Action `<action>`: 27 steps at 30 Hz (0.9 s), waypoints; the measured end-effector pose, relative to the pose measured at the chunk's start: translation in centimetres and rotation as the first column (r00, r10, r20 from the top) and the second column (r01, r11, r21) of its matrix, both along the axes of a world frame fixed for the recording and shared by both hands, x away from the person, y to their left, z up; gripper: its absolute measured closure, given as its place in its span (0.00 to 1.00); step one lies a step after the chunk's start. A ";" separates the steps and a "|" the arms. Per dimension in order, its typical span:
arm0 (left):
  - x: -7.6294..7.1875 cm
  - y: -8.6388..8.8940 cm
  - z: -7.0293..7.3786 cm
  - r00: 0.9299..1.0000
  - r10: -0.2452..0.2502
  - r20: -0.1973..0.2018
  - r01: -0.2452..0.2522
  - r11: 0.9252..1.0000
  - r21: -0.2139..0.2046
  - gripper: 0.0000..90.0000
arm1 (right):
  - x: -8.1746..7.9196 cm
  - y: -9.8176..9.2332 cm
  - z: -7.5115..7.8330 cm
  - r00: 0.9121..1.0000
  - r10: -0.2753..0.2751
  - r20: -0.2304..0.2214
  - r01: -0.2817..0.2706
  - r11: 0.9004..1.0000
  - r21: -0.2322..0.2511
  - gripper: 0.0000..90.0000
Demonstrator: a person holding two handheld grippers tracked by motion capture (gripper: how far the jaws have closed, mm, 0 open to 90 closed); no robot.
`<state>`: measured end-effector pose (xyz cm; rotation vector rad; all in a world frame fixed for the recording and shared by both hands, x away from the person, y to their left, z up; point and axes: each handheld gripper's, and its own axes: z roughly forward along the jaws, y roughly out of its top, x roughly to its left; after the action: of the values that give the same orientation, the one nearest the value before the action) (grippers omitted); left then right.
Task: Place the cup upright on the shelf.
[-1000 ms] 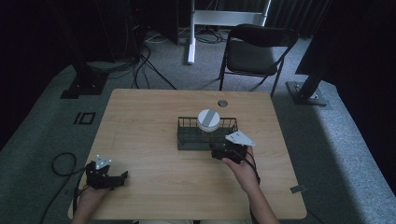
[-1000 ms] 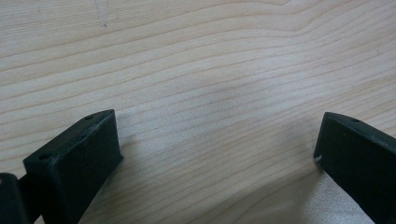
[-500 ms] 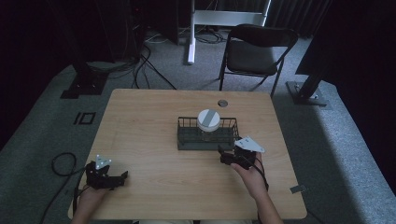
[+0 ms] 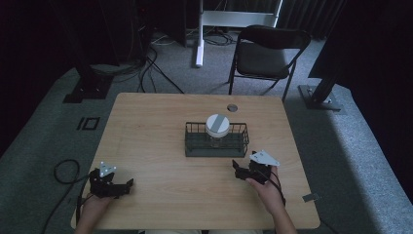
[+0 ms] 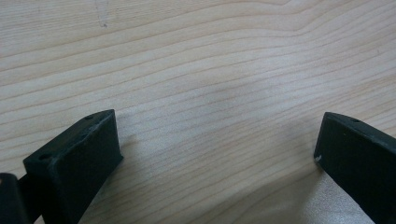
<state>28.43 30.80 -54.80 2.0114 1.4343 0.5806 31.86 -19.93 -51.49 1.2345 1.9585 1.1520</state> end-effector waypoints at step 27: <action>0.0 0.0 0.0 1.000 0.000 -0.001 0.000 1.000 0.002 0.01 | 0.5 -4.5 -2.9 0.973 -0.192 -0.124 0.188 0.981 -0.042 0.14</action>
<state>28.43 30.82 -54.79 2.0131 1.4349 0.5811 32.33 -24.47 -54.42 1.4763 1.8917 0.9651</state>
